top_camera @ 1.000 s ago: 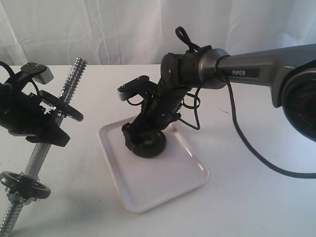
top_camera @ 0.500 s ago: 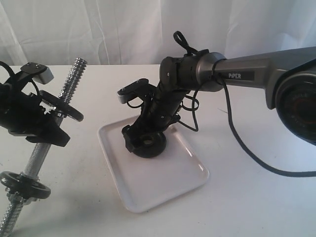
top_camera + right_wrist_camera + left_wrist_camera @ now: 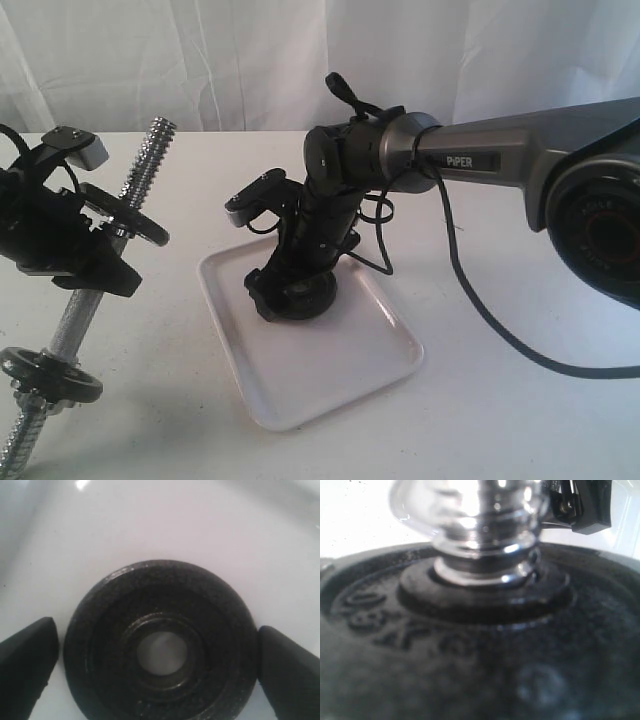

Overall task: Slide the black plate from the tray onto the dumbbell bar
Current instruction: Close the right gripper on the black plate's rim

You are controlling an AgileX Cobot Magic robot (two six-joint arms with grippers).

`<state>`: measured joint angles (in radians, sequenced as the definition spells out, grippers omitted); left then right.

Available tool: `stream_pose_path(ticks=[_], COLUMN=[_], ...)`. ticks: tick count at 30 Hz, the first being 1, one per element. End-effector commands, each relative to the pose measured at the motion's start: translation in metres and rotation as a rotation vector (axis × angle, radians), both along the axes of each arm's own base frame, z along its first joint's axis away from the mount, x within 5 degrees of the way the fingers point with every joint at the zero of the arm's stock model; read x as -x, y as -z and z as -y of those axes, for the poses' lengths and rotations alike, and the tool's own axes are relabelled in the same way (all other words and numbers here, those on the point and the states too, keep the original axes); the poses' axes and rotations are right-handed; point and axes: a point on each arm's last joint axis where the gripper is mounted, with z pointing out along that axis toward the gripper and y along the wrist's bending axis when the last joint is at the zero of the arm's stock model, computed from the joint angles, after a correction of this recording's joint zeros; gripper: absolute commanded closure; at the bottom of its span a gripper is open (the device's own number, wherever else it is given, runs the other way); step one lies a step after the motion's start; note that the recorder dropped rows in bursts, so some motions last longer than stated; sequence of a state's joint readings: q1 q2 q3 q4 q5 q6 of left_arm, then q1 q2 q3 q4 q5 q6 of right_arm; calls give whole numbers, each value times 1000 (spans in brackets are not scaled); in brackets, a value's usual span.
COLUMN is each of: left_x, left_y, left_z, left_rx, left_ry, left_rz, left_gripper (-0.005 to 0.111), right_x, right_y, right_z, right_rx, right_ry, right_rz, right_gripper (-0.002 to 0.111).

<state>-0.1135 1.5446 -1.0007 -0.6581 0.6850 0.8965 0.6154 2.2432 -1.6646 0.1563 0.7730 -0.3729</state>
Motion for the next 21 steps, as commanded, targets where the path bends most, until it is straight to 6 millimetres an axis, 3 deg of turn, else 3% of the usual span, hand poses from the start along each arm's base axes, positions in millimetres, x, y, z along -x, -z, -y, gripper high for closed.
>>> stream_pose_path(ticks=[1,5,8,10,13,15,21], left_x=[2,2,2,2,2,2,4], left_y=[-30,-30,-30,-30,-30,-30,-28], left_z=[7,7,7,7,7,7,6], left_rx=[133,133,133,133,133,134,107], left_ry=[-44,-44,-44,-44,-44,-43,-18], left_rz=[54,54,54,54,54,53,44], left_gripper=[107,107,107,107,107,107,107], right_x=[6,7,8,10,11,12,15], right_y=[12,12,12,13,13,13,-1], right_z=[3,2,2,0,-1,-1,0], right_rx=[36,46,78,88,84,73,73], right_ry=[31,31,32,25,27,58,89], right_rz=[-77,-77,-68,-66,-75,-86,-130], right_gripper=[3,6,20,42,87,108,108])
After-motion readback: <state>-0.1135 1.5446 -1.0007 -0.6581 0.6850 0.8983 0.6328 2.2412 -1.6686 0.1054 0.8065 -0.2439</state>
